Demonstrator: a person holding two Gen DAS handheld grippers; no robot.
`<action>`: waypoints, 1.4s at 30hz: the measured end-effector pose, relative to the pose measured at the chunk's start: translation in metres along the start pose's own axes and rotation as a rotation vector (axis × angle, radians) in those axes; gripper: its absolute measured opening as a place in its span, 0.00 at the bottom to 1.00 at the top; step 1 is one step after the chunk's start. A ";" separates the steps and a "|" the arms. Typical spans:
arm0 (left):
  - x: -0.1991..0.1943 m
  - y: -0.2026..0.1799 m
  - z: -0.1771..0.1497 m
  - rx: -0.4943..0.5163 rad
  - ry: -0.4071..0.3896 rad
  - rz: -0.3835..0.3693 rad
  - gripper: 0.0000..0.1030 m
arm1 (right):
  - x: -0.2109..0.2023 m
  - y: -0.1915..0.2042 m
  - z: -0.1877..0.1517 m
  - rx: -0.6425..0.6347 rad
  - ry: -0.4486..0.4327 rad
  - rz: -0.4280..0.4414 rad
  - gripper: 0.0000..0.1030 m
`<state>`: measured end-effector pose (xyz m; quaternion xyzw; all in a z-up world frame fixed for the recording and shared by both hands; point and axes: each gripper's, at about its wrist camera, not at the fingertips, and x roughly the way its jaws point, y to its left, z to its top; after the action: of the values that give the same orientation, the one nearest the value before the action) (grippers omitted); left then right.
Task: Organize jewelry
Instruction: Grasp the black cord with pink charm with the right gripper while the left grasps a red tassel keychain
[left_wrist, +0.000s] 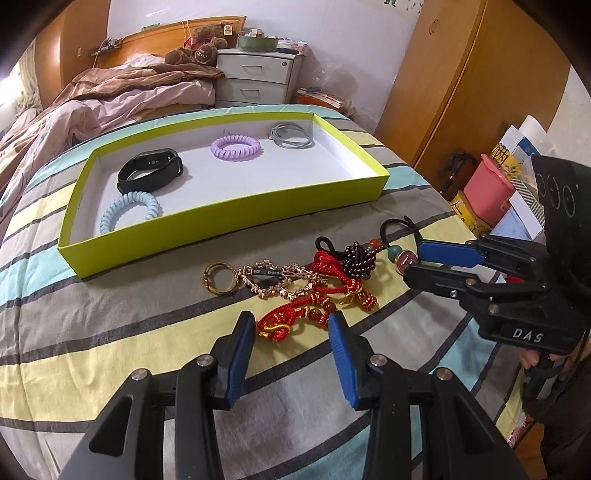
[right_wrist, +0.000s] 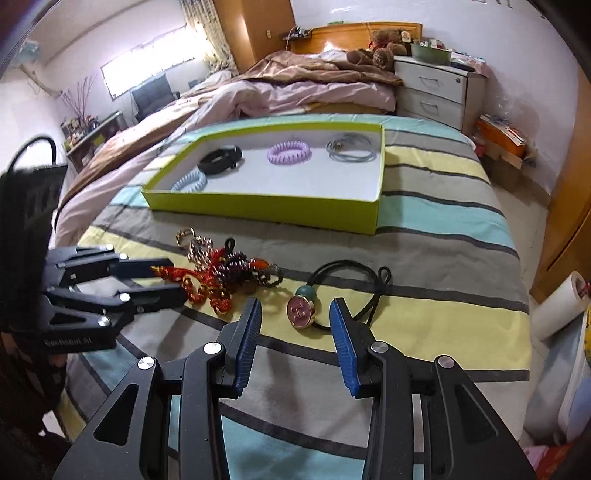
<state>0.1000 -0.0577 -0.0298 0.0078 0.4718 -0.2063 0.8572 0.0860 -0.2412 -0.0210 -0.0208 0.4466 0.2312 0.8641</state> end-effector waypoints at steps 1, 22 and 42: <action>0.001 -0.002 0.001 0.012 0.002 0.004 0.40 | 0.000 0.001 -0.001 -0.013 -0.003 -0.011 0.38; 0.006 -0.007 0.004 0.053 0.011 0.023 0.11 | 0.008 0.005 -0.003 -0.041 0.011 -0.079 0.17; -0.023 0.005 -0.022 -0.027 -0.020 -0.037 0.11 | -0.016 0.005 -0.012 0.006 -0.051 -0.071 0.09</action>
<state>0.0734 -0.0408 -0.0240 -0.0147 0.4661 -0.2158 0.8579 0.0669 -0.2459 -0.0146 -0.0279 0.4242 0.1994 0.8829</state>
